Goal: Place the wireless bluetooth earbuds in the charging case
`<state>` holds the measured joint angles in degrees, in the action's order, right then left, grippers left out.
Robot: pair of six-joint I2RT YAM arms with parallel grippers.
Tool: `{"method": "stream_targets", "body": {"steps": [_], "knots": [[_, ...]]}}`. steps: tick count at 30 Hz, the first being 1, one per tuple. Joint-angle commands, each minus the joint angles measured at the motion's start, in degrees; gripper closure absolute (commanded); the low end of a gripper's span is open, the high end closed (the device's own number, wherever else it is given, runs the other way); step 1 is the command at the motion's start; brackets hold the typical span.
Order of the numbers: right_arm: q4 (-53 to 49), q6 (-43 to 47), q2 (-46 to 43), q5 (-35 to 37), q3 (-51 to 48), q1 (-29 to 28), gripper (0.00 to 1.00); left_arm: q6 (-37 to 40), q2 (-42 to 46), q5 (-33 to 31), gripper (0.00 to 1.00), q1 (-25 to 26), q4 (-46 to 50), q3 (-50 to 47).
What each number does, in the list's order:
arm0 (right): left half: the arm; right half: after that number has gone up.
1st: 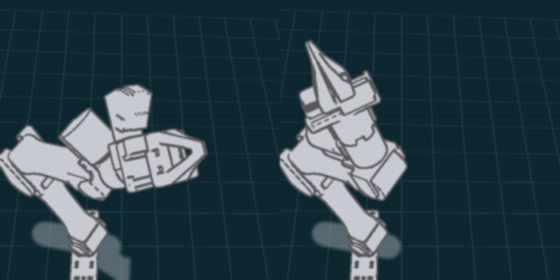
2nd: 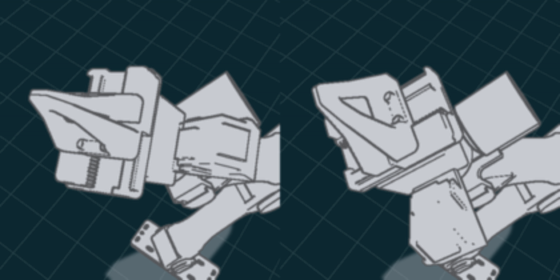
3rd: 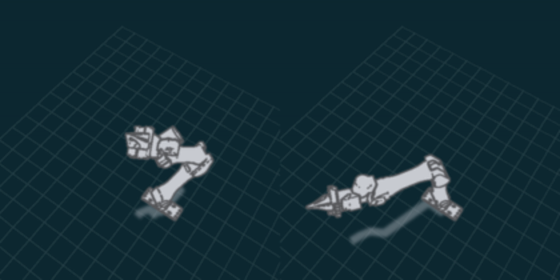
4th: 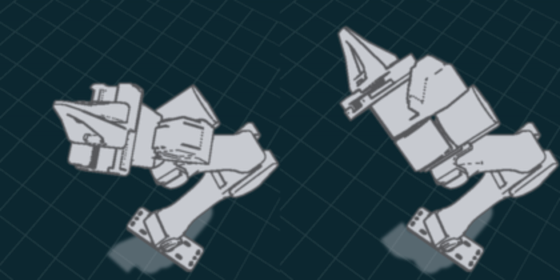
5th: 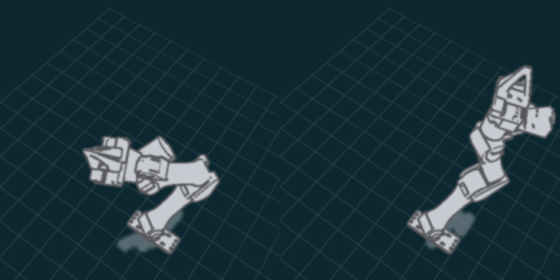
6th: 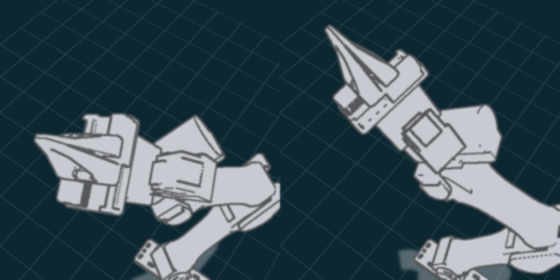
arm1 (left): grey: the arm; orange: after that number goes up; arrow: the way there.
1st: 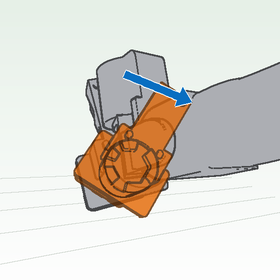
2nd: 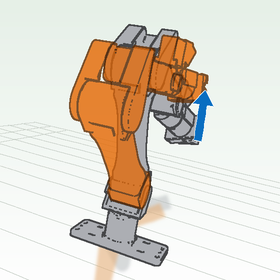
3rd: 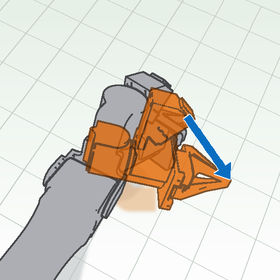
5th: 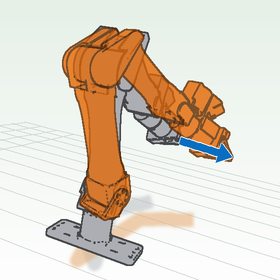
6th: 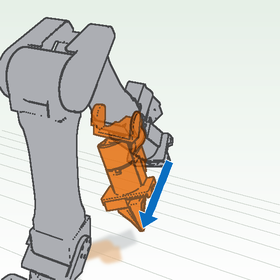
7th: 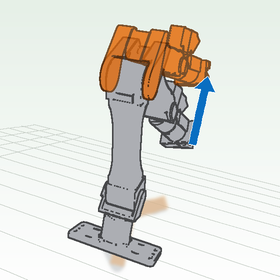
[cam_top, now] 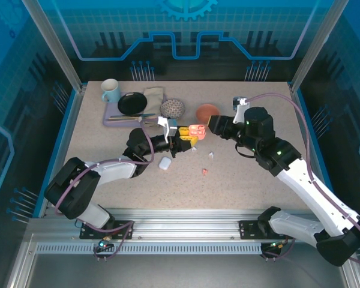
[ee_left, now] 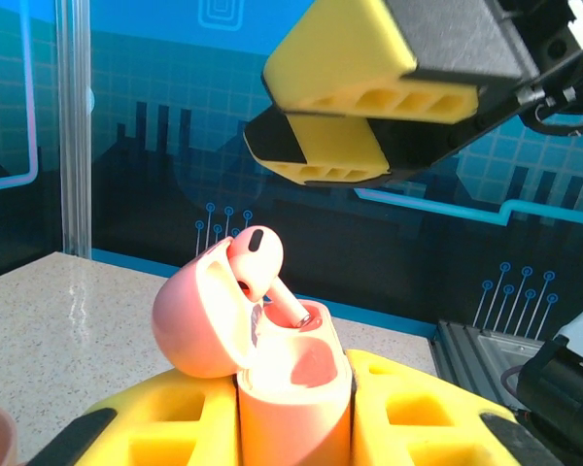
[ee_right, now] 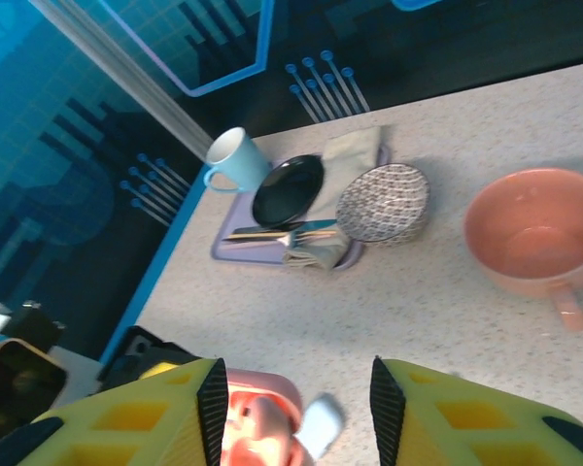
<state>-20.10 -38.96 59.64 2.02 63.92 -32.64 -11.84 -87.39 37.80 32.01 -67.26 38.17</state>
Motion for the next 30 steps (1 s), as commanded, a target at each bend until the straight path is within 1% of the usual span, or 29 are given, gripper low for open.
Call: {"method": "stream_targets", "body": {"steps": [1,11,16,30], "knots": [[-0.44,-2.13,1.60,-8.24,3.01,0.62,0.54,1.69,-0.28,2.14,1.00,-0.02,-1.86,1.54],[1.14,-2.86,5.08,-12.16,3.68,0.28,0.55,1.82,-0.12,2.45,1.00,-0.09,-0.94,2.03],[1.12,-2.84,6.05,-12.92,3.56,-0.71,0.55,1.84,-0.19,2.41,1.00,-0.10,-0.95,2.06],[-1.86,-2.71,3.84,-12.65,2.55,-2.95,0.57,2.52,-0.87,1.68,1.00,-0.11,-0.81,2.56]]}}
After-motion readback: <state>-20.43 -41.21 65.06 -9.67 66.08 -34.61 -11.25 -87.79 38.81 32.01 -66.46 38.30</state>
